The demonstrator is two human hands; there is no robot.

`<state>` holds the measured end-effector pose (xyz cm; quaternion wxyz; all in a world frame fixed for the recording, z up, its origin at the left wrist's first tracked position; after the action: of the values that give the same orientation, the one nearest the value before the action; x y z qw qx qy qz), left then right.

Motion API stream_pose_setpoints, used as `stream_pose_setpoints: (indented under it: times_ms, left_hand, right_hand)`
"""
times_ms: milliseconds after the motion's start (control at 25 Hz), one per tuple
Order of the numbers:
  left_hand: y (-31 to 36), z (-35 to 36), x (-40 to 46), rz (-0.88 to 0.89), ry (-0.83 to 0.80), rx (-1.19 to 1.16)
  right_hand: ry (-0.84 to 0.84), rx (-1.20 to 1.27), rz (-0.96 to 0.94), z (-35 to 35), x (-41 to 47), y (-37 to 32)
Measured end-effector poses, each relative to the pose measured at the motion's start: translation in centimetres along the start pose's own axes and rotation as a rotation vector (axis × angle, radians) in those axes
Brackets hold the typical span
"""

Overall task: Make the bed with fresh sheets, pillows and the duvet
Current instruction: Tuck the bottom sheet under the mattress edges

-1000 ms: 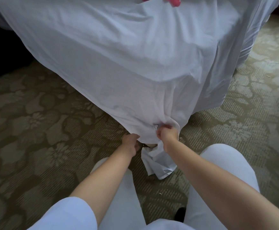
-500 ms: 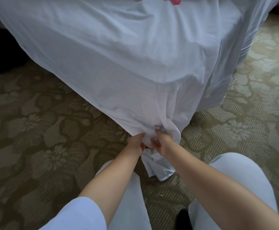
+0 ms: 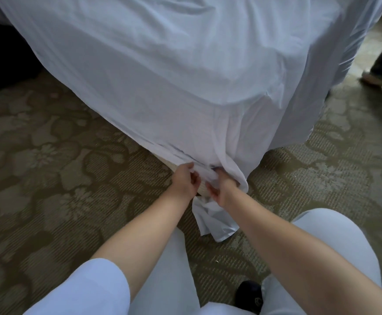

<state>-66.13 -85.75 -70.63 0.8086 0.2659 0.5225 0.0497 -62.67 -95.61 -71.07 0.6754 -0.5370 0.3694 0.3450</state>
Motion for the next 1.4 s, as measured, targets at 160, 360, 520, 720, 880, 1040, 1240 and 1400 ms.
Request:
stream_pose_setpoints:
  times_ms: [160,360,520,720,880,1040,1240,1400]
  left_hand:
    - [1.2,1.3,-1.2,0.048,-0.057,0.026]
    - [0.6,0.7,-0.2,0.209,-0.048,0.338]
    - [1.0,0.9,0.5,0.412,0.066,0.63]
    - [1.1,1.5,1.3,0.495,0.137,0.808]
    - [1.9,1.7,3.5,0.371,0.059,0.78]
    - [2.5,1.7,4.5,0.349,0.035,0.773]
    - [2.5,0.6,2.7,0.357,-0.232,0.78]
    - [2.2,0.0,1.6,0.266,-0.202,0.532]
  right_hand:
    - [0.052,-0.125,-0.208,-0.9,-0.2,-1.7]
    - [0.182,-0.13,-0.55,-3.0,-1.0,-4.2]
    - [0.064,-0.733,-0.776,-3.1,-1.3,-3.8]
    - [0.076,-0.802,-0.842,-2.3,0.1,-4.9]
    - [0.151,-0.718,-0.916,-0.8,1.7,-4.7]
    - [0.271,-0.796,-0.802,-0.6,3.5,-4.1]
    - [0.37,-0.933,-0.764,-0.8,3.0,-4.2]
    - [0.178,-0.828,-0.86,-1.1,2.7,-3.9]
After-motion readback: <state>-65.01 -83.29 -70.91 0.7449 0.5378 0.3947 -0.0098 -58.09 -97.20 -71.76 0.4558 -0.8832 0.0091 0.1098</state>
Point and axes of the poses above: each hand's wrist, its own x-axis towards the middle knuckle, its own z-axis out of the palm, y = z × x, the point moved 3 cm from there along x, towards the middle knuckle, and after that the axes turned 1 degree about -z, right-handed, at the moved point
